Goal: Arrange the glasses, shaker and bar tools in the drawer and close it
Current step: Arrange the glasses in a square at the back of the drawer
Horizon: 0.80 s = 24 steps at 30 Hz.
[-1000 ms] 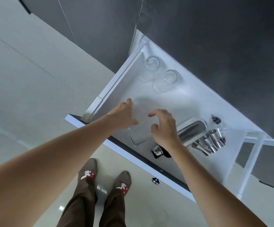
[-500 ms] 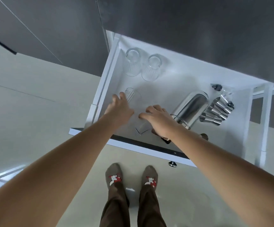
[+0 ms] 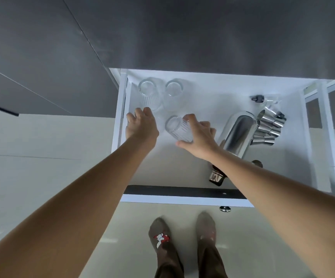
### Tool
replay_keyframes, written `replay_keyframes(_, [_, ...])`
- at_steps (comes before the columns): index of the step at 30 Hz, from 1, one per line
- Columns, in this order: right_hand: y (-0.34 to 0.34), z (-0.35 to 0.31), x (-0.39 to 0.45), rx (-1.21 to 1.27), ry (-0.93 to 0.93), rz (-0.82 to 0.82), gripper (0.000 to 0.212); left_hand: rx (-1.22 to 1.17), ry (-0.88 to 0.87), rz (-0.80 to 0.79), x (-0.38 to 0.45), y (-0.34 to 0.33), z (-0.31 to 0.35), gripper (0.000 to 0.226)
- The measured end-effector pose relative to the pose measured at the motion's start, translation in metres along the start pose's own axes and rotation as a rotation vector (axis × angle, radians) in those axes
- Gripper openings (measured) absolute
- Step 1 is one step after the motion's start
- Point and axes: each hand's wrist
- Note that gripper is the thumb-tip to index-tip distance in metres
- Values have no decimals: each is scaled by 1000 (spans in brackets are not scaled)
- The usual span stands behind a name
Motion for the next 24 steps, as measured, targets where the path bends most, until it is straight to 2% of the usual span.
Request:
replay_keyframes(3, [-6,-8,12,101,-62,10,63,-15,-4,11,9,-1,3,59])
replay_keyframes(8, [-13,-18,24,239,-96,53,65,-89,-11,89,15,-1,4,50])
replay_keyframes(15, [-23,-26,32,287,-136,146,63,-227,52,108,19,-3,-2,54])
replay_keyframes(19, [-23,-27,37,309,-164,146,61,-315,56,123,16,-5,-3,53])
replay_keyframes(22, [-17,-23,37,336,-171,80,66,-423,83,131,11,-8,-2,69])
replay_keyframes(24, [-4,-14,34,344,-156,112,62,-426,73,260,-1,-10,4,81])
Point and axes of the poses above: each hand's wrist, its own x-axis towards the middle knuckle, its own y-axis out of the back of the hand, z = x × y, and after that the axes turned 10 degrees about z, right-handed
